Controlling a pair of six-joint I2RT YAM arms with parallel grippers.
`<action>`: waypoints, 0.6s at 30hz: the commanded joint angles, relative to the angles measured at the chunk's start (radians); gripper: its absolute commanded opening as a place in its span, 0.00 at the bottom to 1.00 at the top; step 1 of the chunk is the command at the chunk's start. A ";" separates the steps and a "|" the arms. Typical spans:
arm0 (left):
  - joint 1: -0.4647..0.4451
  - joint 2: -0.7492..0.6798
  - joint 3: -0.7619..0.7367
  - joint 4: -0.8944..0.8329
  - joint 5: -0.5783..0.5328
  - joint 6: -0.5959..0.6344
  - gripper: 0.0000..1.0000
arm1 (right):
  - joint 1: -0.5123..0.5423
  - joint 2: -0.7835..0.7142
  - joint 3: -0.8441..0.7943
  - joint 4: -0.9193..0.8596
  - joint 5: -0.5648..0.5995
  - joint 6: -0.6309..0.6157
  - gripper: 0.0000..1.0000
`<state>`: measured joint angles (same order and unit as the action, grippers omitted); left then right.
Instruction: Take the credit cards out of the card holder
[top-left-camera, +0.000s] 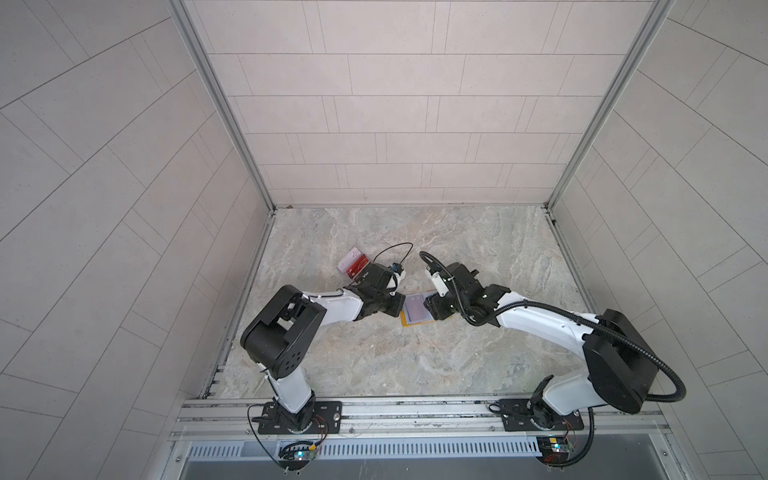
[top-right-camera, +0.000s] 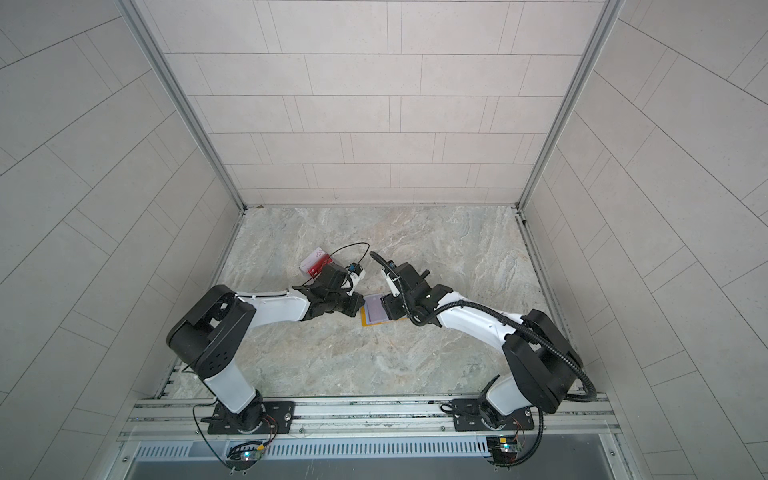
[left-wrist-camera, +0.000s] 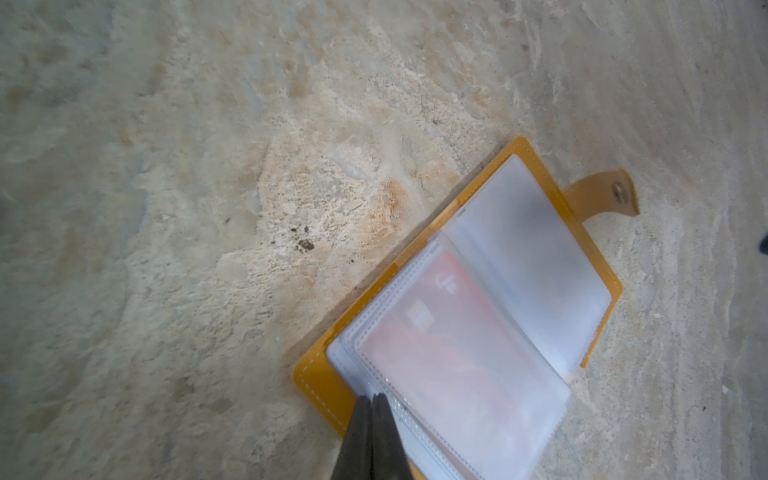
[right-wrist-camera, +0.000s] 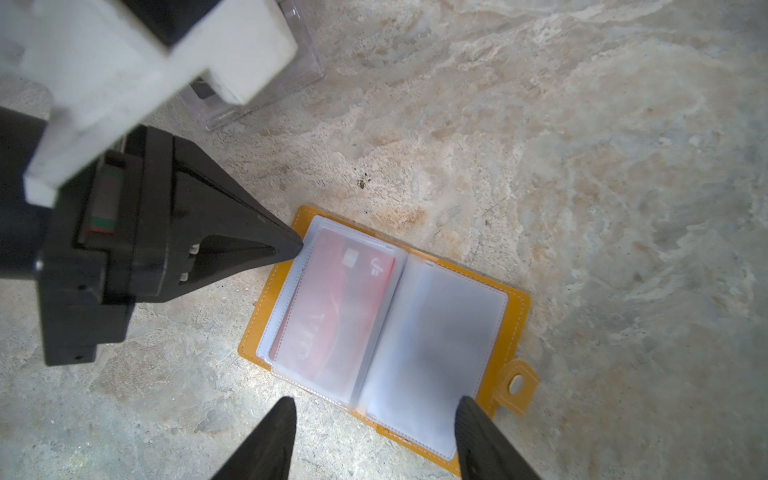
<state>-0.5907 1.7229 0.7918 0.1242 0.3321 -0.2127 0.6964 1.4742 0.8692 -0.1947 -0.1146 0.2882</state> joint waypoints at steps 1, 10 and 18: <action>-0.004 0.016 -0.013 0.011 -0.018 -0.004 0.00 | 0.019 0.020 -0.011 0.022 0.044 0.015 0.64; -0.004 0.033 -0.003 0.005 -0.021 0.007 0.00 | 0.057 0.063 -0.007 0.063 0.084 0.025 0.65; -0.004 0.033 -0.019 0.018 -0.012 0.000 0.00 | 0.102 0.133 0.013 0.082 0.106 0.026 0.65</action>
<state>-0.5907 1.7397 0.7914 0.1455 0.3283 -0.2115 0.7799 1.5883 0.8692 -0.1265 -0.0383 0.2970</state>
